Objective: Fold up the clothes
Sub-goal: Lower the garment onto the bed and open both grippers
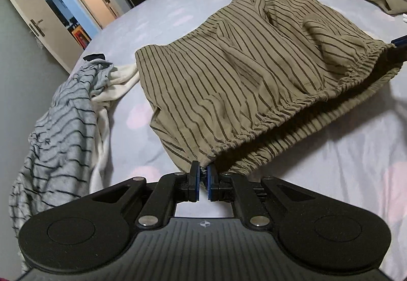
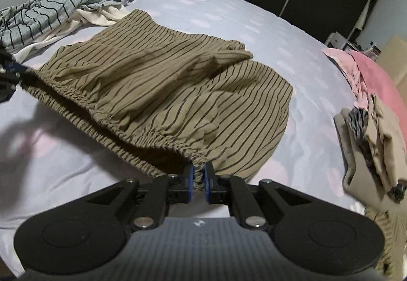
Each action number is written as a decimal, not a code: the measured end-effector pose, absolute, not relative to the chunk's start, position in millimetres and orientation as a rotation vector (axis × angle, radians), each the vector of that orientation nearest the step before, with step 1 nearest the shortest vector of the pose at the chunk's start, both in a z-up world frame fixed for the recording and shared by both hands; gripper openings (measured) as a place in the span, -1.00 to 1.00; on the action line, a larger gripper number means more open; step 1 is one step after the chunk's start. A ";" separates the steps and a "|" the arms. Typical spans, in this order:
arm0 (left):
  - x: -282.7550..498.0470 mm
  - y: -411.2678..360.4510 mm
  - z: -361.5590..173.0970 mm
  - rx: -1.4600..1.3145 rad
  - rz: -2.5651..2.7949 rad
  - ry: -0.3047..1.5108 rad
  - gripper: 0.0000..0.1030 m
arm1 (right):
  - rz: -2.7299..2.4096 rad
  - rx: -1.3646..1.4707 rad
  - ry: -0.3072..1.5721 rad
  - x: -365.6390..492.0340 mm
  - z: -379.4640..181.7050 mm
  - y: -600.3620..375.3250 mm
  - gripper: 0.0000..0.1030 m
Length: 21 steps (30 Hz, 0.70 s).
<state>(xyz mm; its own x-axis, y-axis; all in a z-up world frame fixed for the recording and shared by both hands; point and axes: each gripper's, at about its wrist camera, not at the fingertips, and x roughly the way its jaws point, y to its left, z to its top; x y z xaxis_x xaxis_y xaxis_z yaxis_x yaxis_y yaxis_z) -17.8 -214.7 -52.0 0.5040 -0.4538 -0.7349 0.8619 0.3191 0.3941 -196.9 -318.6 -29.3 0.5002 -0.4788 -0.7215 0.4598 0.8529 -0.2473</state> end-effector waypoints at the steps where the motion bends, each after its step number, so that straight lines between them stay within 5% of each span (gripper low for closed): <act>1: -20.6 -212.8 -58.5 0.875 -0.930 0.525 -0.85 | -0.576 -0.017 0.867 -198.4 -34.7 -317.2 -0.52; 2: -24.2 -210.9 -61.2 0.890 -0.935 0.496 -0.83 | -0.592 -0.014 0.854 -202.9 -39.3 -315.8 -0.28; 6: -34.4 -204.2 -77.5 0.939 -0.936 0.403 -0.53 | -0.634 -0.001 0.818 -214.0 -54.9 -309.6 -0.04; 9: -40.7 -202.4 -85.4 0.937 -0.927 0.346 -0.51 | -0.657 0.012 0.780 -219.7 -60.4 -304.0 0.02; 15: -45.7 -211.3 -86.4 0.910 -0.924 0.293 -0.51 | -0.723 0.103 0.723 -218.8 -64.1 -311.6 -0.19; 18: -37.9 -215.0 -86.0 0.875 -0.903 0.336 -0.89 | -0.716 0.139 0.736 -213.3 -65.7 -316.8 -0.61; 21: -28.7 -213.9 -73.8 0.806 -0.881 0.399 -0.93 | -0.722 0.150 0.764 -210.6 -62.7 -317.1 -0.78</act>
<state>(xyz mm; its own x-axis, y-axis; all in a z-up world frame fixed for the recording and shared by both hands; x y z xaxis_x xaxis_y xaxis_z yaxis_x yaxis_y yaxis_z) -28.7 -213.9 -73.8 0.5907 -0.5255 -0.6124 0.8069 0.3765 0.4552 -210.6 -317.1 -62.7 0.4977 -0.5414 -0.6776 0.6458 0.7528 -0.1271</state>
